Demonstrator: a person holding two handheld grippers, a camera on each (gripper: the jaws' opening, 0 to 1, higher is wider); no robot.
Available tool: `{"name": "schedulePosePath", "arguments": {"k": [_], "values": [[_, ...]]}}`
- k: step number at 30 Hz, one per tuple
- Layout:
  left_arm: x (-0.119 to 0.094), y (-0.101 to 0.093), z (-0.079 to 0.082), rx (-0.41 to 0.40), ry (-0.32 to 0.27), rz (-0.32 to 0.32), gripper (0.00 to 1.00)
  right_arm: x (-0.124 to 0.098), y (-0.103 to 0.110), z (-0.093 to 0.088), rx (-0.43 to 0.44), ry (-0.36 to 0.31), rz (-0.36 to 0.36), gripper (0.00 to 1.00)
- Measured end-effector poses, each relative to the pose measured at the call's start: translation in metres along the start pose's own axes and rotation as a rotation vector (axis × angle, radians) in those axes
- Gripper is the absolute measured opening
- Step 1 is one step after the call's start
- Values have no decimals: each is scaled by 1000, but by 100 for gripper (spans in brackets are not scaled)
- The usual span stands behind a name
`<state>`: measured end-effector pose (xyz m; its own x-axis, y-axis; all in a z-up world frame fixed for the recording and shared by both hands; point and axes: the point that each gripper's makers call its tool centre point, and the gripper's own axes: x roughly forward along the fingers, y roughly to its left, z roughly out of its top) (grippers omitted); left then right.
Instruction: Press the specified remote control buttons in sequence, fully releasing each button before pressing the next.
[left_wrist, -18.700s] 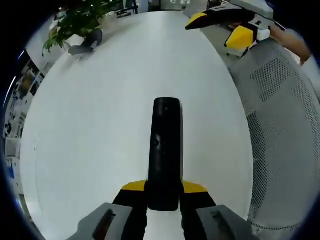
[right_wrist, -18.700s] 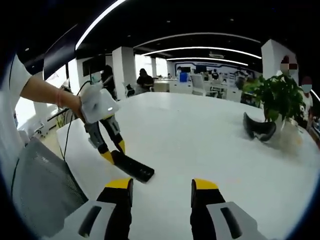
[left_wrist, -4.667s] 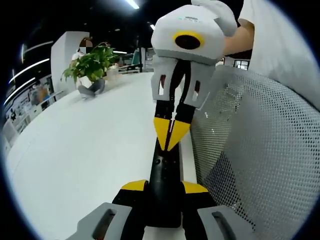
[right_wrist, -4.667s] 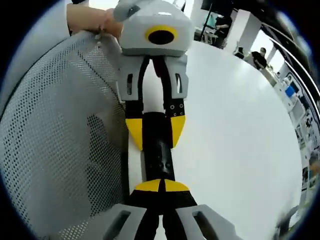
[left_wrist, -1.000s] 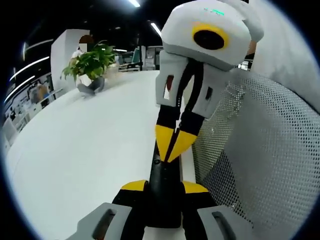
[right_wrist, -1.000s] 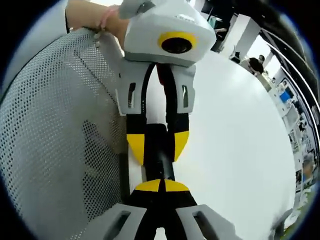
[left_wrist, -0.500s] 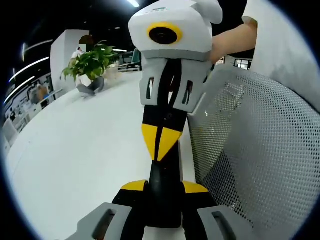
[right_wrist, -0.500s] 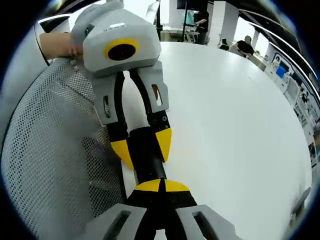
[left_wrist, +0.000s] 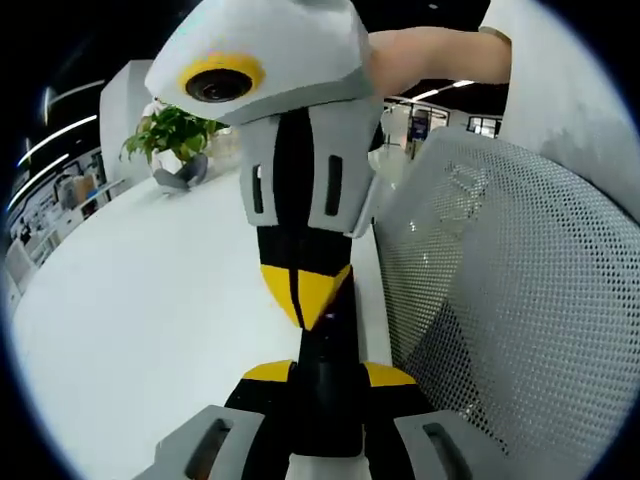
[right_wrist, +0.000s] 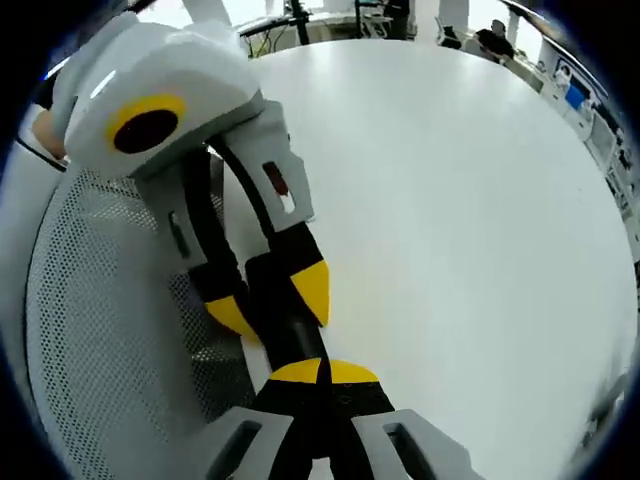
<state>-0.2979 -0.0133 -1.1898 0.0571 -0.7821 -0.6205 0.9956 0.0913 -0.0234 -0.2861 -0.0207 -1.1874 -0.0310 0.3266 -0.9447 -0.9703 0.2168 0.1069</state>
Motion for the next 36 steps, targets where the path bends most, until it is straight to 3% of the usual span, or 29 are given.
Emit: {"name": "schedulePosePath", "arguments": {"k": [4, 7, 11, 15, 18, 23, 31, 36], "values": [[0, 0, 0, 4, 1, 0, 24, -1, -3, 0, 55, -36, -18, 0], [-1, 0, 0, 4, 0, 2, 24, -2, -4, 1, 123, -110, -35, 0], [-1, 0, 0, 3, -1, 2, 24, -5, -3, 0, 122, -216, -61, 0], [-1, 0, 0, 2, -2, 1, 24, -10, 9, 6, 104, -260, -58, 0], [-1, 0, 0, 2, -2, 0, 24, -8, 20, 9, 83, -253, -25, 0], [-1, 0, 0, 0, -2, 0, 24, -5, 20, 7, 40, -229, -41, 0], [0, 1, -1, -3, -1, 0, 24, 0, 19, 9, -29, -117, -119, 0], [0, 1, -1, -1, -2, -1, 24, -1, 17, 8, -14, -144, -170, 0]]}}
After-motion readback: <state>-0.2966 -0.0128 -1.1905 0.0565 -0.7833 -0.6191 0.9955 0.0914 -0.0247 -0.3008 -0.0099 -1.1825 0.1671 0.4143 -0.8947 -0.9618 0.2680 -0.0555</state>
